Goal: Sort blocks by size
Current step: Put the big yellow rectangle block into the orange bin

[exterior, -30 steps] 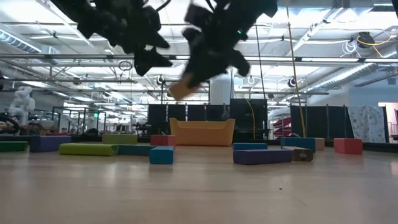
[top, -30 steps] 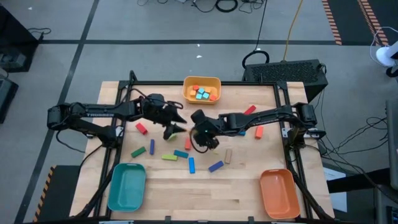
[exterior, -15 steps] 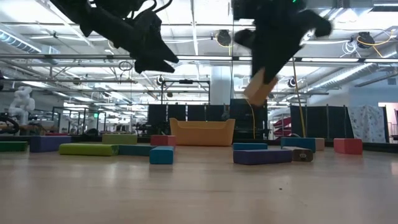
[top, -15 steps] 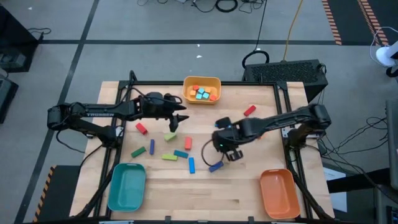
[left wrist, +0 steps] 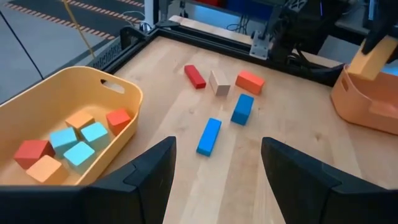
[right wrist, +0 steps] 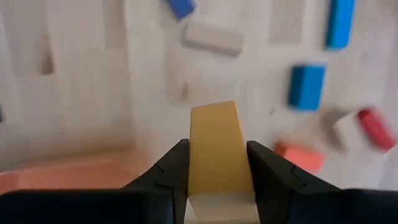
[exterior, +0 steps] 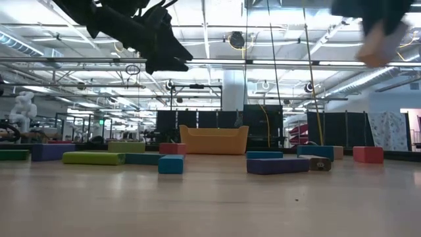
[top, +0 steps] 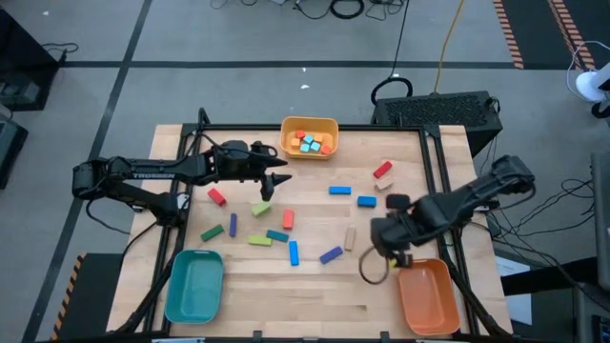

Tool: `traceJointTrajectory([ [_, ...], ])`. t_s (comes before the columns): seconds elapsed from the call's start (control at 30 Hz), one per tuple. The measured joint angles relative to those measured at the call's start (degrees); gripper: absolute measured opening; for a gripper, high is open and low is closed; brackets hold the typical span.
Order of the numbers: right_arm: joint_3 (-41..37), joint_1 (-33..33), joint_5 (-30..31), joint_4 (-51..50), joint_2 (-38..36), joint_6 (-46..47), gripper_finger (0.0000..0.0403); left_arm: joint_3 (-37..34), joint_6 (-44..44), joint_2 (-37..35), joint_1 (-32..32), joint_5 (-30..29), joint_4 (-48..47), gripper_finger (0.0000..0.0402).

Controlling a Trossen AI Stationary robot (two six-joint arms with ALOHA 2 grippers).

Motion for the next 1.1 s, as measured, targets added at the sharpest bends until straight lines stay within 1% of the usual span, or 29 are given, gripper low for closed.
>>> traceJointTrajectory([
  [0.17, -0.46, 6.94, -3.4, -1.74, 0.03, 10.44, 0.0119, 0.0, 0.15, 0.0, 0.0, -0.69, 0.01, 0.0238],
  [0.3, -3.42, 12.57, -5.77, -0.95, 0.06, 19.65, 0.0119, 0.0, 0.15, 0.0, 0.0, -0.9, 0.08, 0.0238],
  [0.43, -8.73, 17.85, -9.4, 3.35, 0.06, 29.18, 0.0119, -0.02, -0.17, 0.0, -0.11, -0.96, 0.95, 0.0238],
  [0.53, -12.88, 20.96, -10.45, 8.41, 0.06, 34.33, 0.0119, -0.02, -0.16, 0.0, -0.45, -1.07, 1.16, 0.0238],
  [0.63, -16.18, 22.92, -10.42, 12.85, 0.08, 37.32, 0.012, -0.02, 0.08, 0.47, -0.91, -1.07, 2.5, 0.0238],
  [0.73, -18.97, 24.3, -10.45, 14.44, 0.08, 39.2, 0.0128, -0.09, 2.15, 2.18, -1.5, -1.07, 5.02, 0.0238],
  [0.87, -22.17, 25.17, -13.03, 14.63, 0.08, 42.11, 0.0146, -0.05, 6.06, 7.0, -2.03, -0.7, 11.62, 0.0238],
  [1.1, -23.87, 25.24, -12.95, 16.89, 0.08, 43.79, 0.0174, -0.07, 9.88, 16.43, -1.99, -0.06, 25.53, 0.0238],
])
